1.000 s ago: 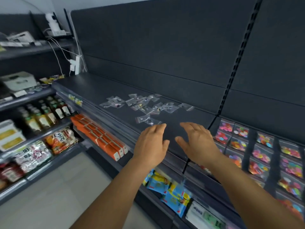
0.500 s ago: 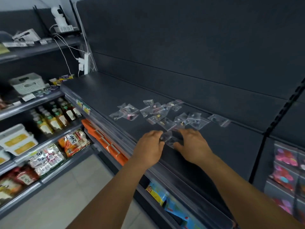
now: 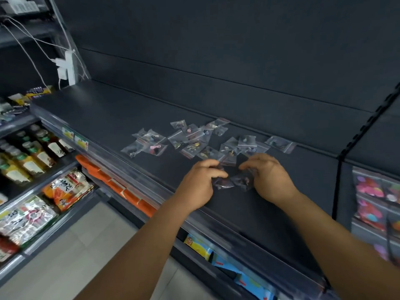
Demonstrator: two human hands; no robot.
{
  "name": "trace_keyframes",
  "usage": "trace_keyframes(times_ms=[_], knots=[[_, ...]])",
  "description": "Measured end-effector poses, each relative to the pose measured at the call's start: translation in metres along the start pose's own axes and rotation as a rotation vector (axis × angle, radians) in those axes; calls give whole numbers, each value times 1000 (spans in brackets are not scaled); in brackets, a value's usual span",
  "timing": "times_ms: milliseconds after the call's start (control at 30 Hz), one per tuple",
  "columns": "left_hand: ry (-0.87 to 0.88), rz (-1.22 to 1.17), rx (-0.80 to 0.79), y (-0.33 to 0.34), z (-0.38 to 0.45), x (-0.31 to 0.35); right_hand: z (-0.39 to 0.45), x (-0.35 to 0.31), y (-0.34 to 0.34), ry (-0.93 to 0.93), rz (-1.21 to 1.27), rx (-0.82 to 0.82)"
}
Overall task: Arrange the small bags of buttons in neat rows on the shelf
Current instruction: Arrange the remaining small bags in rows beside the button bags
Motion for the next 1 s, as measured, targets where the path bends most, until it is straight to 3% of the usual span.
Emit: trace_keyframes(times_ms=[133,300,433,600,700,767,867,1000], knots=[[-132,25,132,-7,-5,1,-18,-4,-3,59,14,150],[-121,117,2,-3,-7,0,-34,-38,15,-74,12,83],[-173,168,-41,-5,-3,-4,-29,-42,26,153,-83,13],[-150,27,-61,-6,0,-2,-23,-46,30,230,-53,-32],[-108,-79,13,-8,1,-2,-27,-43,22,289,23,116],[-114,-169,15,-9,3,-3,-32,-37,15,448,41,223],[-120,-257,-21,-11,8,-3,-33,-30,12,620,-28,149],[-154,-320,-62,-10,13,-3,-24,-32,12,600,68,79]])
Point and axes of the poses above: each hand's wrist, its own z-axis towards the middle knuckle, its own y-axis out of the palm, x = y × z, the point moved 3 cm from there along z, towards the middle knuckle, and after that the axes turned 7 degrees about z, right-handed, at the moved point
